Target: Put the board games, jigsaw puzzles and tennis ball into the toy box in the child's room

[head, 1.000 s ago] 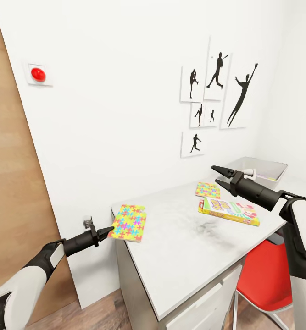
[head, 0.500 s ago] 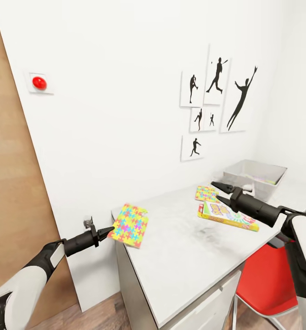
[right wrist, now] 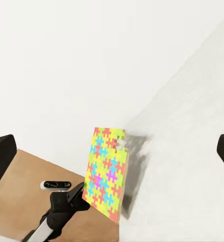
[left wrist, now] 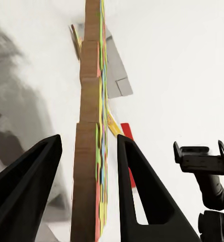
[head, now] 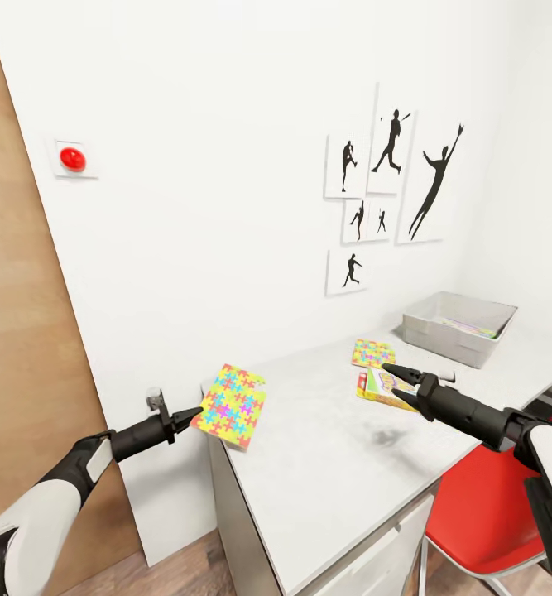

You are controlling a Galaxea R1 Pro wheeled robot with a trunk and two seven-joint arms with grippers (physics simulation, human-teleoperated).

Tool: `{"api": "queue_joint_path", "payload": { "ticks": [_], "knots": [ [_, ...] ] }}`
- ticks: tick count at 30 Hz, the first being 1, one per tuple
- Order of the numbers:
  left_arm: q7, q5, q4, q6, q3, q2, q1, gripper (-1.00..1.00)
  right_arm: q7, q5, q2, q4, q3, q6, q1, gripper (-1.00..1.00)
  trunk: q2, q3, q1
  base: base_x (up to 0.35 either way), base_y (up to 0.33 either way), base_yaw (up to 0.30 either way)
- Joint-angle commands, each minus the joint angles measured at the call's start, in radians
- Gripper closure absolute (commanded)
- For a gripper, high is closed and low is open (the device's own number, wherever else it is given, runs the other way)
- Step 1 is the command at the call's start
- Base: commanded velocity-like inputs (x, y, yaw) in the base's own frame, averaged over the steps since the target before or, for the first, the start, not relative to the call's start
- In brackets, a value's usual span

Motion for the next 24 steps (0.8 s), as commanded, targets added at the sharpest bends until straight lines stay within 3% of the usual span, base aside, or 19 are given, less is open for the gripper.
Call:
{"api": "queue_joint_path", "payload": {
  "ticks": [1,6,12,15,22,24],
  "knots": [
    [-0.005,0.002,-0.001,0.010,0.000,0.000,-0.001,1.00,-0.005,-0.006,0.000,0.000,0.000,0.004,0.002,-1.00,0.006,0.002,-0.004,0.000,0.000,0.000],
    [-0.032,0.002,-0.003,0.010,0.000,0.014,-0.001,1.00,0.028,-0.006,0.001,-0.002,-0.013,0.004,0.093,-1.00,0.041,0.018,-0.023,0.000,0.000,0.000],
    [-0.047,0.000,-0.004,0.010,-0.005,0.019,-0.001,1.00,0.320,-0.005,0.002,-0.002,-0.027,0.004,0.151,-1.00,0.083,0.037,-0.046,0.000,0.000,0.000],
    [-0.047,0.000,-0.004,0.010,-0.006,0.019,-0.001,1.00,0.432,-0.005,0.003,-0.002,-0.048,0.004,0.168,-1.00,0.104,0.046,-0.058,0.000,0.000,0.000],
    [-0.047,0.000,-0.004,0.009,-0.008,0.019,-0.001,1.00,0.489,-0.006,0.007,-0.002,-0.049,0.004,0.207,-1.00,0.153,0.068,-0.084,0.000,0.000,0.000],
    [-0.047,0.000,-0.004,0.009,-0.007,0.019,-0.002,1.00,0.493,-0.006,0.014,-0.002,-0.041,0.004,0.247,-1.00,0.167,0.074,-0.092,0.000,0.000,0.000]
  ]
}}
